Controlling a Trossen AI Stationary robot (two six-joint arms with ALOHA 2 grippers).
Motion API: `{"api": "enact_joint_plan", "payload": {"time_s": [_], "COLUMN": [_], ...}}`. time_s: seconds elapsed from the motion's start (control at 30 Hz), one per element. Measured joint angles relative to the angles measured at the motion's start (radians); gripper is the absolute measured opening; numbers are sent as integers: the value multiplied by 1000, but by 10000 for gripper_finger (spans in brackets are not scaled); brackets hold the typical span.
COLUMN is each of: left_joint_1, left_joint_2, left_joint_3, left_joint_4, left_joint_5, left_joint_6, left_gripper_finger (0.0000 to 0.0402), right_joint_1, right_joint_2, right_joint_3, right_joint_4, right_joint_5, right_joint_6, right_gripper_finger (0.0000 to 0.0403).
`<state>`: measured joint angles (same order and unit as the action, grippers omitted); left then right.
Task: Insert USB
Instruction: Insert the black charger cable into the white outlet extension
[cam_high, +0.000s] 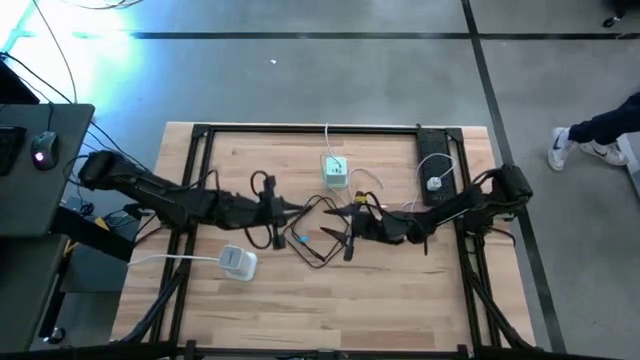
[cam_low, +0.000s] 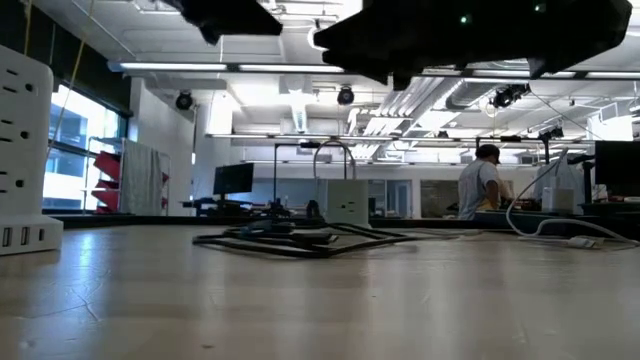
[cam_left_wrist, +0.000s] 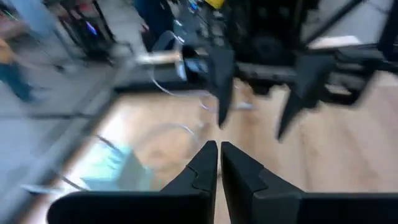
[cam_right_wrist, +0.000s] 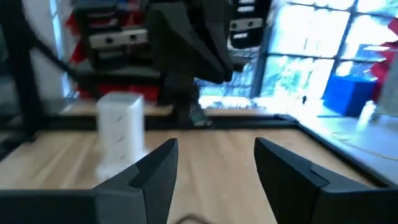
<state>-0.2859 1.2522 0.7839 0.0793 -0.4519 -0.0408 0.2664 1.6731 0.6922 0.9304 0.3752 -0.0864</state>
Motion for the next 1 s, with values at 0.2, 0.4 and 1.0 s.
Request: {"api": "enact_joint_plan", "payload": {"time_s": [0.2, 0.4, 1.0], "left_joint_1": [-15, -89, -401], "left_joint_2": [152, 246, 142], "left_joint_3": [19, 96, 121], "left_joint_4": [-38, -143, -477], "left_joint_5": [181, 21, -383], "left_joint_6": [-42, -69, -504], "left_gripper_finger": [1, 1, 0], "right_joint_1": [2, -16, -57], "right_joint_2": [-97, -49, 315], "right_joint_3": [15, 234, 549], "right_joint_4": [-324, -859, -1113], "right_joint_5": [-293, -371, -321], "right_joint_6": [18, -130, -1223], "right_gripper_finger": [195, 195, 177]}}
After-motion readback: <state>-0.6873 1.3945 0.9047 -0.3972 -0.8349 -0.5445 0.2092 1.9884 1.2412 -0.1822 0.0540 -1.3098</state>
